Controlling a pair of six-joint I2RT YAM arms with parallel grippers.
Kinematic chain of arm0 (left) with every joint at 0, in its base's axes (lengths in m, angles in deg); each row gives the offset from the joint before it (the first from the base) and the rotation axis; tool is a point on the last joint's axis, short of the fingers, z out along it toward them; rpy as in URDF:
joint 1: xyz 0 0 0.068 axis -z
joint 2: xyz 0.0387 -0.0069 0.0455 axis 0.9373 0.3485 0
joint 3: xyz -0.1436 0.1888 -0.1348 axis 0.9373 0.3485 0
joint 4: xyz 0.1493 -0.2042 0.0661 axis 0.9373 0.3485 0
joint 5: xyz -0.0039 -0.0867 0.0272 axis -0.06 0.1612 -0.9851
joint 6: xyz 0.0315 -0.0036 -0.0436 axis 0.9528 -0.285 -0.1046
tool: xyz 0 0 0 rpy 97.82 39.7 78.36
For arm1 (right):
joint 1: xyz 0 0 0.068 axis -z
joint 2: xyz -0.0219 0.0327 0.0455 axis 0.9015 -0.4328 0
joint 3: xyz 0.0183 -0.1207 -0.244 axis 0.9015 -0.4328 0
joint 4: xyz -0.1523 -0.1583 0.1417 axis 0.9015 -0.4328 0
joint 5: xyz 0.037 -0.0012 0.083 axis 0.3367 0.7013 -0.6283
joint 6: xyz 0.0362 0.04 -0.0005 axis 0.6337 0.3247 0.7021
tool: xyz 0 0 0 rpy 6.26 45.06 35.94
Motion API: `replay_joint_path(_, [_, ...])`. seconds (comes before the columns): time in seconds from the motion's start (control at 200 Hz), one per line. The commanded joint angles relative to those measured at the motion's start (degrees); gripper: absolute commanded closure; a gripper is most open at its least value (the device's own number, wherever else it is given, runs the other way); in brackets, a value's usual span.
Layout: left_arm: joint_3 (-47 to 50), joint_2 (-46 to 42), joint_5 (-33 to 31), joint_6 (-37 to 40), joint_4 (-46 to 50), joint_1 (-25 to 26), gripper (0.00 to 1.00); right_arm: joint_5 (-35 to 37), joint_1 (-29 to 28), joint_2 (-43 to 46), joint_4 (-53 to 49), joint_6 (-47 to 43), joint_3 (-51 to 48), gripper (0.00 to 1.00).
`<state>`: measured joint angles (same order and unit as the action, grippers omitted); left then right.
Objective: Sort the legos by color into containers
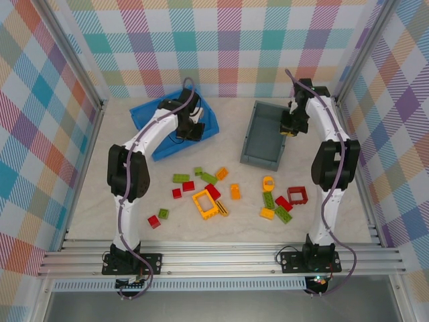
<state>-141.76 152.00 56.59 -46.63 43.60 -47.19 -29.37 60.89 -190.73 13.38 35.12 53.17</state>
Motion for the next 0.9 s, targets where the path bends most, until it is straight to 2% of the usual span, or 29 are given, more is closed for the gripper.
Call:
replay_joint_path(0.0, [2.1,-6.6,-4.2,-3.3,-1.7,-2.4,0.71,1.2,-0.3,-0.3,-1.5,-2.4,1.2,1.0])
replay_joint_path(0.035, [2.7,-8.2,-4.0,-5.3,-3.1,-3.0,0.58,1.2,-0.3,0.0,-1.3,-2.4,1.1,1.0])
replay_joint_path(0.09, [2.6,-9.8,-5.2,-7.9,-4.1,-3.7,0.43,0.8,-0.3,0.0,-1.0,-2.4,1.2,1.0])
replay_joint_path(0.095, [2.5,-9.9,-5.2,-8.1,-4.2,-3.7,0.37,0.7,-0.3,0.0,-1.0,-2.4,1.2,1.0])
replay_joint_path(0.13, [1.8,-9.9,-6.6,-9.4,-3.9,-4.0,0.22,0.4,-0.3,-0.1,-1.0,-2.4,1.2,1.0])
replay_joint_path(0.155, [0.7,-9.4,-7.8,-10.3,-3.1,-4.4,0.16,0.3,-0.3,-0.2,-0.8,-2.4,1.3,1.0])
replay_joint_path(0.205, [-2.3,-7.1,-9.2,-12.1,-0.7,-5.4,0.1,0.1,-0.3,-0.5,-0.9,-2.4,1.4,1.0])
replay_joint_path(0.345, [-10.9,1.3,-7.6,-16.4,4.5,-8.8,0.09,-0.1,-0.3,-0.6,-0.6,-2.6,1.1,1.0])
replay_joint_path(0.5, [-18.7,8.7,-5.8,-18.6,4.7,-10.4,0.09,-0.1,-0.3,-0.4,-0.2,-2.9,0.9,1.0])
replay_joint_path(0.65, [-24.1,14.4,-6.1,-19.2,4.8,-11.4,0.14,-0.6,-0.3,-0.1,0.0,-2.8,0.6,1.0])
replay_joint_path(0.78, [-24.8,17.2,-4.6,-18.4,3.1,-11.7,0.27,-0.6,-0.3,0.1,0.2,-2.7,0.1,1.0])
replay_joint_path(0.895, [-25.4,18.5,-2.6,-16.0,2.8,-11.7,0.52,-0.7,-0.3,0.0,0.2,-2.4,0.0,1.0])
